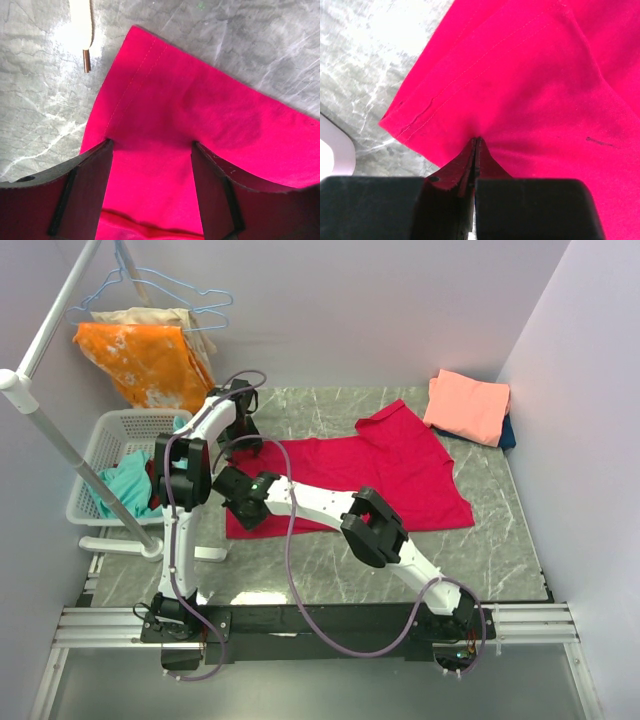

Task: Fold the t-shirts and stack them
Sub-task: Fold the tshirt

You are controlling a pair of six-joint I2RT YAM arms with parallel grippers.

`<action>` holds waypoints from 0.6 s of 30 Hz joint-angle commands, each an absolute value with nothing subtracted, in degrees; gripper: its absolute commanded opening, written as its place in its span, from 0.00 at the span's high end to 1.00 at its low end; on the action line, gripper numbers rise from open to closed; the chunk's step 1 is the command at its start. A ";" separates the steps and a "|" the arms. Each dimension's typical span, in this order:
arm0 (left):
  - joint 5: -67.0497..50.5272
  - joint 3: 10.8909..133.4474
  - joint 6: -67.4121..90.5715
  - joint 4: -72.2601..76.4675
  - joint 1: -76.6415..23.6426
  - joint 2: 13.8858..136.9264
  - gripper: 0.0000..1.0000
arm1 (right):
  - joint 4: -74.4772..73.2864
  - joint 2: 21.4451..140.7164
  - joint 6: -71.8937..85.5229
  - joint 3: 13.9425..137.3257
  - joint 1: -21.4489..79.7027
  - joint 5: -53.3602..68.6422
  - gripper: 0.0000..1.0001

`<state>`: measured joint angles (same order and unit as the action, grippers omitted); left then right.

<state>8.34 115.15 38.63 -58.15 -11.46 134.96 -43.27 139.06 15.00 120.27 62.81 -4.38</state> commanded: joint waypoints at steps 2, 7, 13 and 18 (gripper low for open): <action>9.67 117.07 38.76 -56.25 -10.20 138.25 0.30 | -45.44 135.97 13.98 117.77 65.39 -2.64 1.00; 9.93 118.56 38.58 -56.69 -10.11 139.22 0.30 | -45.09 134.83 13.54 116.81 66.18 -2.99 1.00; 10.20 119.09 38.67 -56.87 -10.11 139.83 0.30 | -44.30 134.12 13.27 115.93 66.44 -3.86 1.00; 10.37 118.74 38.41 -56.34 -10.11 139.57 0.30 | -42.81 134.38 15.12 116.01 65.83 -12.56 0.66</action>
